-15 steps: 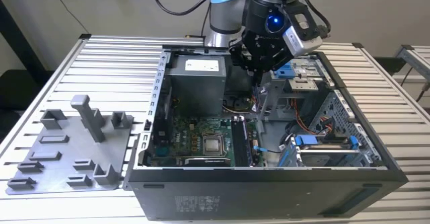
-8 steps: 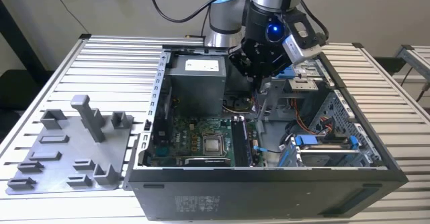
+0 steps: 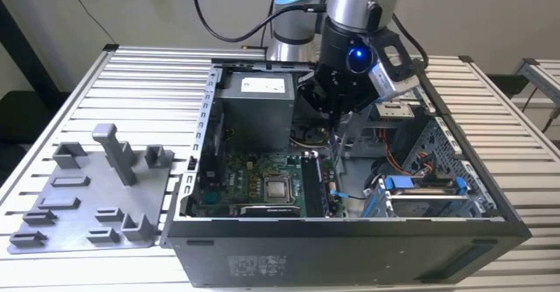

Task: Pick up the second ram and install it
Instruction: 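Insert the second ram into the second slot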

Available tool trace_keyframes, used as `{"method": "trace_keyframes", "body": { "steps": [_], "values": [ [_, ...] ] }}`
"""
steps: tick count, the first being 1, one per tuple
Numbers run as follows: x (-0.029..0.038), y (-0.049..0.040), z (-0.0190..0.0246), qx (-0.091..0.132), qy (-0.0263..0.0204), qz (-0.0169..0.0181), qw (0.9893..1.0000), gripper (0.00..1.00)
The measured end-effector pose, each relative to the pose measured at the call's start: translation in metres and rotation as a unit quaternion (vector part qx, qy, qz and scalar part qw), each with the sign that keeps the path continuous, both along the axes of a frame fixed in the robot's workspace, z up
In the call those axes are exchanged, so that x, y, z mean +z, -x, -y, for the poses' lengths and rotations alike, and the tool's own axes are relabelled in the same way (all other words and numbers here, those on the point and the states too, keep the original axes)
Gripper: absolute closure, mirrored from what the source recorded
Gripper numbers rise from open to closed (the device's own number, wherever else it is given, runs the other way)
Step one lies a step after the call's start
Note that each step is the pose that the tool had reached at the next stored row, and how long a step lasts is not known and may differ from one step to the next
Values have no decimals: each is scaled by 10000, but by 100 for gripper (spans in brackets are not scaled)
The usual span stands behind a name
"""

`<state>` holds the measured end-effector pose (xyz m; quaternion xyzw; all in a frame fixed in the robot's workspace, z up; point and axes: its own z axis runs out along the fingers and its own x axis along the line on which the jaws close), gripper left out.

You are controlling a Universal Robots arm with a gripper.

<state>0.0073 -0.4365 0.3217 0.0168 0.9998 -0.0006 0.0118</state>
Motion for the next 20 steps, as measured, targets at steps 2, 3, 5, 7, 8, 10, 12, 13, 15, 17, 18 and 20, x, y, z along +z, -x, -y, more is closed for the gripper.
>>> {"method": "trace_keyframes", "body": {
  "steps": [2,3,5,7,8,10,12,13,15,17,18,20],
  "values": [
    [-29,1,27,7,1,-11,10000,86],
    [-43,3,39,8,2,-16,10000,86],
    [-78,7,66,13,1,-26,10000,86],
    [-110,12,103,14,2,-40,10000,86],
    [-128,15,124,16,2,-48,10000,86],
    [-165,26,138,22,1,-54,10000,86],
    [-186,31,166,30,3,-69,10000,86],
    [-206,38,171,31,0,-70,10000,86],
    [-242,58,183,39,1,-74,10000,86],
    [-272,71,200,49,3,-82,10000,86],
    [-287,84,210,52,1,-84,10000,86],
    [-322,120,222,52,1,-86,9999,86]
  ]
}}
